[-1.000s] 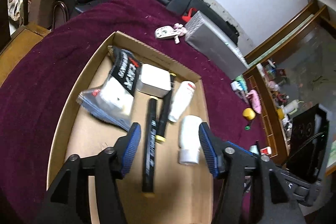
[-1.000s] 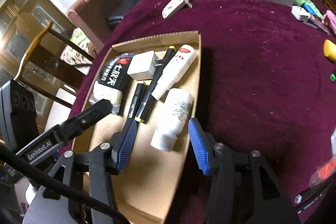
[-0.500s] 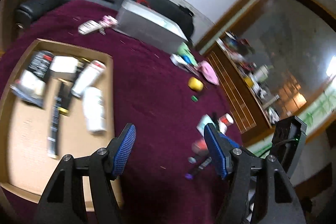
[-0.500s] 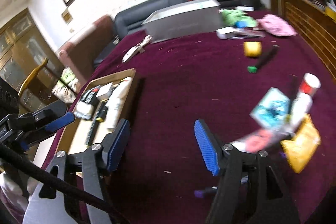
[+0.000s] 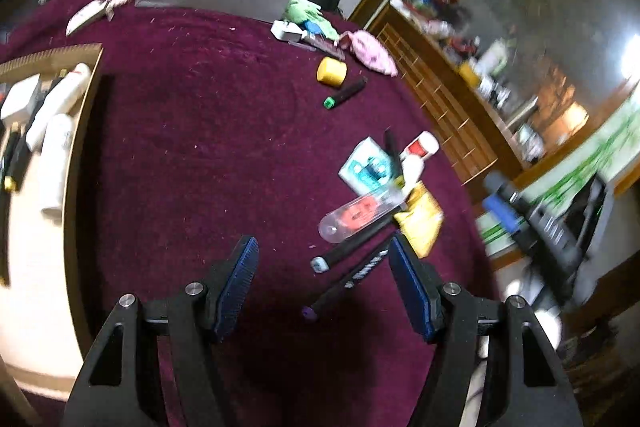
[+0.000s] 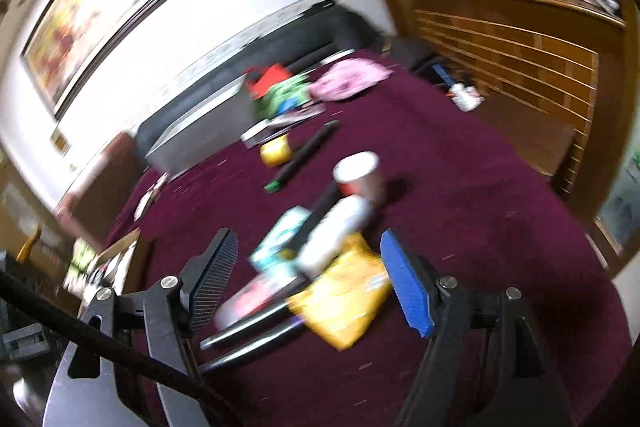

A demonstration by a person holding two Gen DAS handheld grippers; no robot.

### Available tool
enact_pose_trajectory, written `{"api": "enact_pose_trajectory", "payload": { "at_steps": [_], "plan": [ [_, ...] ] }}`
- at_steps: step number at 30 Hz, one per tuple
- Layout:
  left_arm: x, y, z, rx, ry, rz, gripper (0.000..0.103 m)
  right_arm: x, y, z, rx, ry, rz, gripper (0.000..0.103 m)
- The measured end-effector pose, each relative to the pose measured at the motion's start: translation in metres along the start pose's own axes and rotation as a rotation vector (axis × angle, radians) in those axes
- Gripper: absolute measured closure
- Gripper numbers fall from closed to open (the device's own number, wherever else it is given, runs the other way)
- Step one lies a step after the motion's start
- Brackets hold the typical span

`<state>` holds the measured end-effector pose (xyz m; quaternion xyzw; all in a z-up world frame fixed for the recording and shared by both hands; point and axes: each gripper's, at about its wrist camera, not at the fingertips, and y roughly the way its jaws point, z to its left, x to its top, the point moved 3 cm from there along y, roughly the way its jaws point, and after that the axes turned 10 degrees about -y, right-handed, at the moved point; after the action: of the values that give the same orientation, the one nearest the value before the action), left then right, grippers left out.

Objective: Organize objects
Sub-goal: 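Open both tools and move them back toward the pile, then grasp the clear tube with the red item with the left tool and lift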

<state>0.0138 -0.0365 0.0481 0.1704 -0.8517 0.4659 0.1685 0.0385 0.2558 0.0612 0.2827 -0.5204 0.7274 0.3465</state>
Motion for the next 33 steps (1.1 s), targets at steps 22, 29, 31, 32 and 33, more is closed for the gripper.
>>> {"api": "enact_pose_trajectory", "payload": {
  "at_steps": [22, 29, 31, 32, 33],
  "plan": [
    [-0.001, 0.124, -0.084, 0.109, 0.476, 0.075, 0.056, -0.016, 0.039, -0.071, 0.026, 0.174, 0.037, 0.029],
    [-0.016, 0.098, -0.066, 0.067, 0.424, 0.12, 0.078, -0.022, 0.047, -0.077, 0.037, 0.212, 0.087, 0.029],
    [-0.014, 0.091, -0.049, 0.088, 0.383, 0.114, 0.078, -0.023, 0.049, -0.08, 0.038, 0.222, 0.093, 0.029],
    [-0.011, 0.087, -0.041, 0.094, 0.359, 0.1, 0.078, -0.023, 0.049, -0.08, 0.037, 0.222, 0.095, 0.029],
    [-0.007, 0.086, -0.035, 0.109, 0.34, 0.088, 0.078, -0.023, 0.049, -0.08, 0.035, 0.22, 0.097, 0.029]
  ]
}}
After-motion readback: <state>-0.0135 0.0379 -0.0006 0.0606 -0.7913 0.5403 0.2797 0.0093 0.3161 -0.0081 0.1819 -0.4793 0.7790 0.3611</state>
